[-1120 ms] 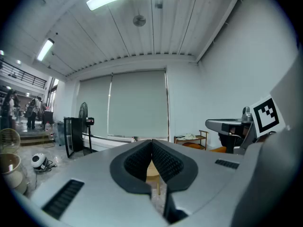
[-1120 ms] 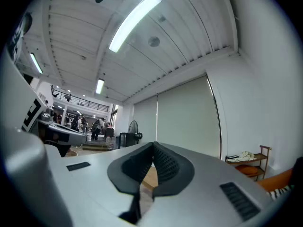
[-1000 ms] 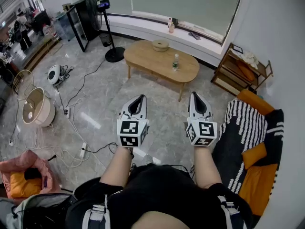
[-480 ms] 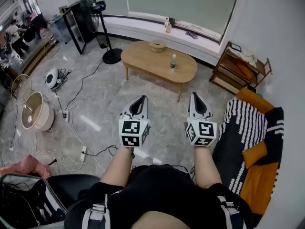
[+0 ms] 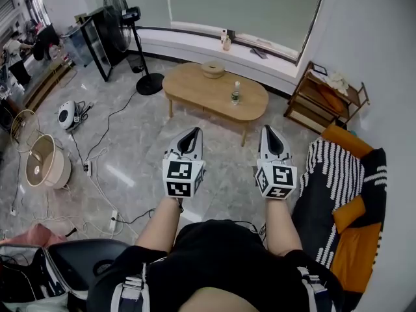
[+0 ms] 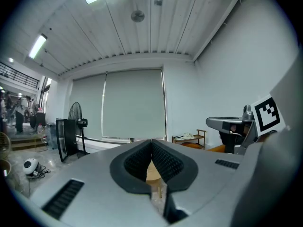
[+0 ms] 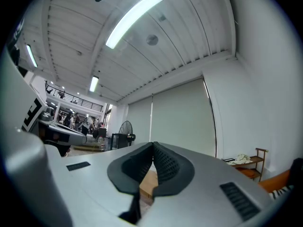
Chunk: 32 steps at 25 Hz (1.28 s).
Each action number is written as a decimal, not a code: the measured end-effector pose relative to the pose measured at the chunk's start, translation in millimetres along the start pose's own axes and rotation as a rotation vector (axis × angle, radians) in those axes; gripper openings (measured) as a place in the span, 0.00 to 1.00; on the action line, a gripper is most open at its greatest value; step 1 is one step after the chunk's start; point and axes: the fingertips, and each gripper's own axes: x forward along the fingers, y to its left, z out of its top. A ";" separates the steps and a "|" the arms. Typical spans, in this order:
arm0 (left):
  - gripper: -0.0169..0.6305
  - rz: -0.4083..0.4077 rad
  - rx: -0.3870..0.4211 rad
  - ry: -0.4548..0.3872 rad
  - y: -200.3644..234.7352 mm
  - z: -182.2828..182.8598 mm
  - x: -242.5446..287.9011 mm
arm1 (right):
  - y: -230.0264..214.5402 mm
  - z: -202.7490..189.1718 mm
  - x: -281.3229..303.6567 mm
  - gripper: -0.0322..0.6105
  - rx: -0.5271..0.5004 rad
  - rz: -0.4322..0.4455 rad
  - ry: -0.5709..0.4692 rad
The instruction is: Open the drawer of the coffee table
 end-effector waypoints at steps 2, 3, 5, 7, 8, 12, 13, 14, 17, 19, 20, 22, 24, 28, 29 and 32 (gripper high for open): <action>0.06 -0.003 0.004 -0.010 11.8 2.0 3.2 | 3.3 -0.1 8.5 0.07 0.005 -0.014 -0.008; 0.06 -0.004 0.007 -0.013 17.2 1.6 4.9 | 4.8 -1.9 12.6 0.07 0.007 -0.020 -0.008; 0.06 -0.003 0.008 -0.010 28.5 -1.5 8.6 | 9.3 -6.5 20.7 0.07 0.011 -0.027 -0.003; 0.06 -0.005 0.003 0.000 39.7 -4.8 12.1 | 15.4 -9.7 28.7 0.07 0.010 -0.030 0.004; 0.06 -0.005 0.002 0.004 44.5 -6.2 13.6 | 18.0 -10.8 32.4 0.07 0.009 -0.031 0.007; 0.06 -0.002 -0.003 0.006 61.2 -10.8 23.1 | 24.0 -16.5 49.9 0.07 0.007 -0.032 0.010; 0.06 -0.001 -0.005 0.005 65.6 -11.1 27.6 | 24.3 -17.9 56.0 0.07 0.007 -0.031 0.010; 0.06 -0.001 -0.006 0.005 70.1 -12.1 32.3 | 24.4 -19.5 62.4 0.07 0.006 -0.031 0.010; 0.06 0.007 -0.015 0.006 84.2 -18.8 45.8 | 24.1 -26.0 81.9 0.07 0.002 -0.028 0.010; 0.06 0.019 -0.019 0.007 93.7 -22.2 56.6 | 23.6 -30.3 97.3 0.07 -0.009 -0.022 0.011; 0.06 0.022 -0.018 0.009 97.5 -23.1 63.5 | 22.8 -32.4 106.2 0.07 -0.019 -0.019 0.012; 0.06 0.024 -0.014 0.015 102.9 -24.0 79.1 | 18.9 -36.2 124.2 0.07 -0.034 -0.012 0.015; 0.06 0.027 -0.016 0.019 109.5 -24.5 96.4 | 13.6 -40.6 141.7 0.07 -0.028 -0.008 0.015; 0.06 0.030 -0.009 0.033 122.8 -28.2 146.5 | -5.2 -56.9 187.5 0.07 -0.009 -0.001 0.020; 0.06 0.031 -0.006 0.036 125.7 -28.4 163.7 | -13.2 -61.5 203.0 0.07 -0.006 0.001 0.023; 0.06 0.036 -0.004 0.054 134.6 -26.7 220.9 | -42.5 -72.2 253.9 0.07 0.018 0.002 0.033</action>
